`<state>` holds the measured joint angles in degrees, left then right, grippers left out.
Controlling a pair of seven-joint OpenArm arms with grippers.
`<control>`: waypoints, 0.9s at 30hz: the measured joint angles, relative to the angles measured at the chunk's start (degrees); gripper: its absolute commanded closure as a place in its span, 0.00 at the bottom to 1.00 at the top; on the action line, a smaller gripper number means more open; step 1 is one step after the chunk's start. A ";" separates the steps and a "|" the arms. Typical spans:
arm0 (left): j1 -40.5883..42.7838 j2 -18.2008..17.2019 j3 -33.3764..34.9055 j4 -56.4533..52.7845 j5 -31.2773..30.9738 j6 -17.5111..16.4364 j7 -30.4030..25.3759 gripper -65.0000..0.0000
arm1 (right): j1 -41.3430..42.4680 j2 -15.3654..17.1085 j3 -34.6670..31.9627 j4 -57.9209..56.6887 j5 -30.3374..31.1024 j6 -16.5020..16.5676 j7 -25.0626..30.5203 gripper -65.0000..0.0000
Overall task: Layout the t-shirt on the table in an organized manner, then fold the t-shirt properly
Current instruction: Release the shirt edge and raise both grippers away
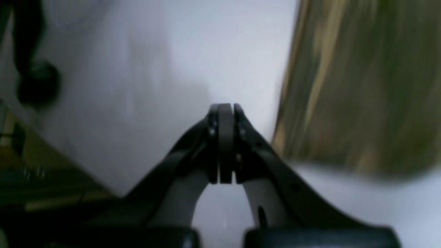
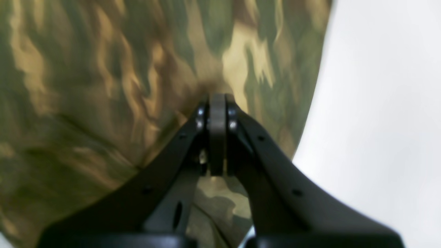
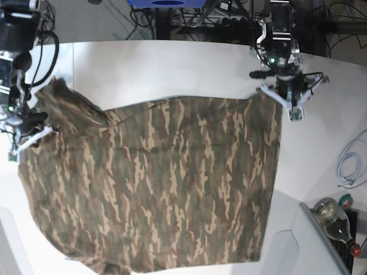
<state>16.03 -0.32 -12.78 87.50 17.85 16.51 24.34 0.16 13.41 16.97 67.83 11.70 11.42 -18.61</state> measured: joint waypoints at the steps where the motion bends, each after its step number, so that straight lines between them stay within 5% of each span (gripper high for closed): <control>1: -1.05 0.15 0.07 0.74 -0.09 0.00 -0.11 1.00 | -1.81 -0.85 0.07 3.78 -0.07 0.02 -0.68 1.00; 5: -7.19 0.50 0.04 -3.28 0.37 0.07 -1.07 1.00 | -5.29 -4.13 -0.04 8.74 0.00 0.37 -7.39 1.00; 10: -13.22 1.44 0.22 -18.84 0.17 -0.33 -0.79 1.00 | -5.79 -6.16 -0.04 5.55 0.11 0.42 -7.74 1.00; 16: -15.98 -1.51 0.17 -29.03 1.46 0.42 -11.87 1.00 | -12.81 -6.38 0.07 7.52 0.68 0.24 -5.40 1.00; 22: -17.31 -4.74 -0.02 -31.52 1.38 0.85 -11.50 1.00 | -17.38 -10.51 -0.24 14.67 -0.13 -0.02 -9.31 1.00; 27: -17.16 -5.53 -0.70 -28.00 -0.09 -0.17 -8.63 1.00 | -20.33 -10.78 0.15 28.13 -0.07 -0.22 -9.53 1.00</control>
<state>-1.13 -5.85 -13.47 59.51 17.76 16.34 15.70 -20.16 2.63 17.12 95.96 11.64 11.20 -28.14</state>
